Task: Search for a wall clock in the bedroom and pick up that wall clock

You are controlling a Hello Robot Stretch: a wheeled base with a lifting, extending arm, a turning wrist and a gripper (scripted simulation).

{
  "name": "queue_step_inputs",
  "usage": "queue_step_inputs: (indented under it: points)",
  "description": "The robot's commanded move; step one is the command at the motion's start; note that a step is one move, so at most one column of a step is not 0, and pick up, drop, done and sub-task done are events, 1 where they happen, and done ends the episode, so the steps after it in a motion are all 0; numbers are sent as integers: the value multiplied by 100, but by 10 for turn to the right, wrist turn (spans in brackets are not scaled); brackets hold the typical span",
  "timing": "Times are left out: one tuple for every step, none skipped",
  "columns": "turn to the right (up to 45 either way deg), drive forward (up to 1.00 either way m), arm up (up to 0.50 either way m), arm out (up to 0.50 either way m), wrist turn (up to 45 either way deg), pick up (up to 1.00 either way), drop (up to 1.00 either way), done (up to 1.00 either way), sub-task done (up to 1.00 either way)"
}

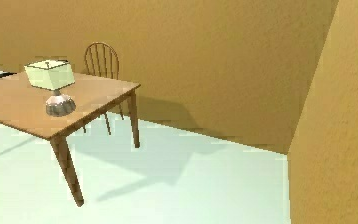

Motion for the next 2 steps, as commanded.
queue_step_inputs:
  points:
    - [0, 0, 50, 0, 0, 0, 0, 0, 0]
    - [0, 0, 38, 0, 0, 0, 0, 0, 0]
